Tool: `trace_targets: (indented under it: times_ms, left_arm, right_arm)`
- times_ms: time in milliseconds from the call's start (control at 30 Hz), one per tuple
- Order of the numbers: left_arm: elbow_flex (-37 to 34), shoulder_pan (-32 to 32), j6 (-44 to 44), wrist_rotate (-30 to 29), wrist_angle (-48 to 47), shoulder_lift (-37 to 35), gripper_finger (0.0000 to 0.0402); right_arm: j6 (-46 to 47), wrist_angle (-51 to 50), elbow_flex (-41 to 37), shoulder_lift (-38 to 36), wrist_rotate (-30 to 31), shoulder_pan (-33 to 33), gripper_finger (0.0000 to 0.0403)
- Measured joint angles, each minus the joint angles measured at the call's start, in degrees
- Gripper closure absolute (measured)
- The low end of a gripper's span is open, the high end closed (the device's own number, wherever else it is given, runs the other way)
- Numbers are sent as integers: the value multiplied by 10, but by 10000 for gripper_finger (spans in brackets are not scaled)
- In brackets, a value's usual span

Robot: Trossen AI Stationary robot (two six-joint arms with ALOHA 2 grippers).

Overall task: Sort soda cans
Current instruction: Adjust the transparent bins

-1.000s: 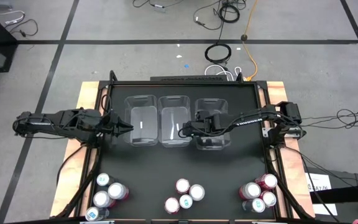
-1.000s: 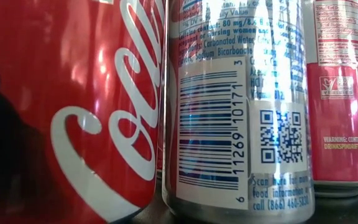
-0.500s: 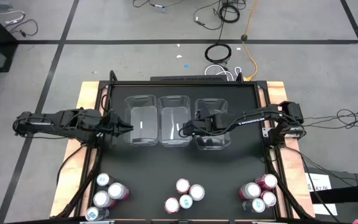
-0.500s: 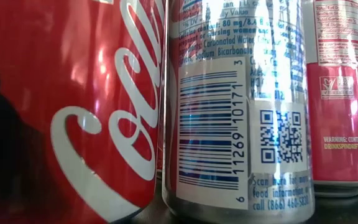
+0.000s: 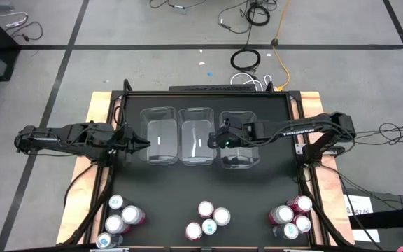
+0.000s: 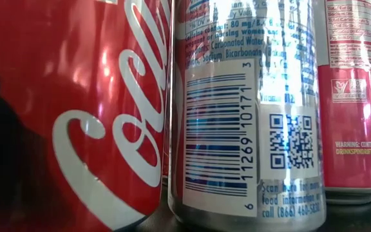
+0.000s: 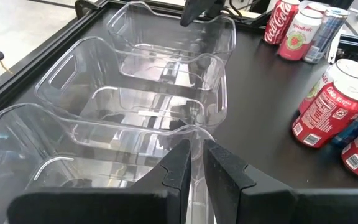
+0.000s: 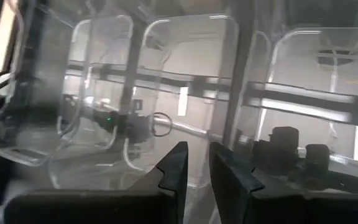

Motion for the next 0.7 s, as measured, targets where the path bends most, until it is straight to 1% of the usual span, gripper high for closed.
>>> trace_targets:
  times_ms: [100,267,367,533,700]
  left_arm:
    - [0,0,0,0,5,0,348]
    - [0,0,0,-12,38,6,348]
    - [0,0,0,-26,61,19,348]
    - [0,0,0,-38,77,64,348]
    - [0,0,0,-38,78,117,348]
  right_arm:
    - [-21,-1,23,2,-10,0,361]
    - [-80,2,71,6,-10,0,397]
    - [-103,3,87,7,-11,0,400]
    - [-109,2,89,14,-15,0,402]
    - [-114,16,89,51,-66,0,403]
